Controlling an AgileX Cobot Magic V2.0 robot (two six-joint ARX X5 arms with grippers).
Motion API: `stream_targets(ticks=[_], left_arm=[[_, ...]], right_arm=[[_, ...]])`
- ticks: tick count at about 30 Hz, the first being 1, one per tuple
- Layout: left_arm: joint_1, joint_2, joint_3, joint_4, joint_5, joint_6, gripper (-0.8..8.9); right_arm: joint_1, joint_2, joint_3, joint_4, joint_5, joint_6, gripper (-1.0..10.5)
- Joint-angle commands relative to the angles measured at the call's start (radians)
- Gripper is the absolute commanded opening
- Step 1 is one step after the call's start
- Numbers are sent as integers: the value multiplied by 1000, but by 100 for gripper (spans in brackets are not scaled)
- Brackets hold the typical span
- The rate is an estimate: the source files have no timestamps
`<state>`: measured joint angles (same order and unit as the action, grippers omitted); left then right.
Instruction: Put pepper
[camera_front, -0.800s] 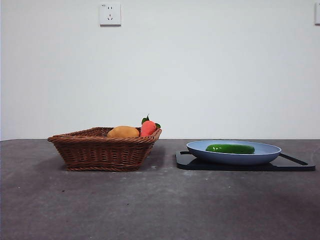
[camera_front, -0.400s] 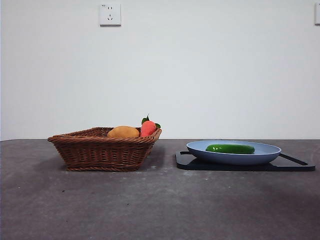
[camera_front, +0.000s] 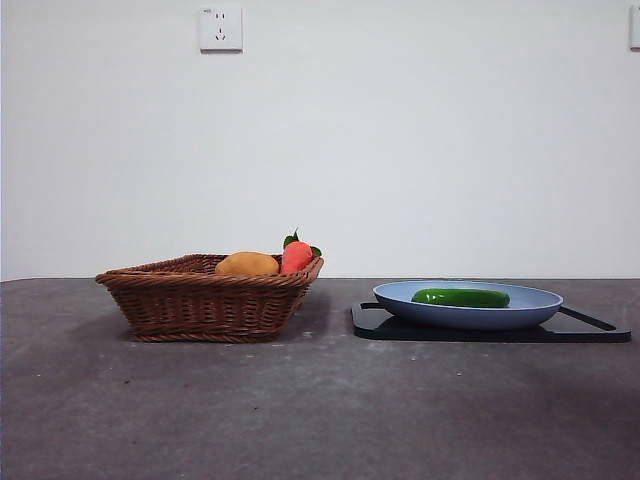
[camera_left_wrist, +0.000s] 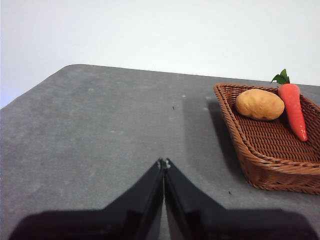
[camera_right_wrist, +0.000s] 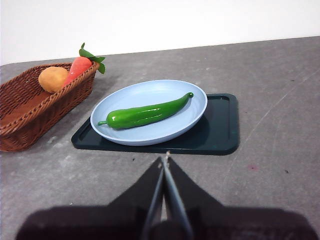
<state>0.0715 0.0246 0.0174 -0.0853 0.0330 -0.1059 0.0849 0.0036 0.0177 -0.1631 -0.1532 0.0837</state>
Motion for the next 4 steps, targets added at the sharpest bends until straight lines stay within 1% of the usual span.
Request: stream_targets(ticks=[1, 4], left_arm=[[2, -4, -11, 9, 0, -3, 8], [2, -4, -11, 9, 0, -3, 8]], right_arm=[[0, -1, -9, 3, 3, 12, 4], [0, -1, -9, 4, 3, 12, 4]])
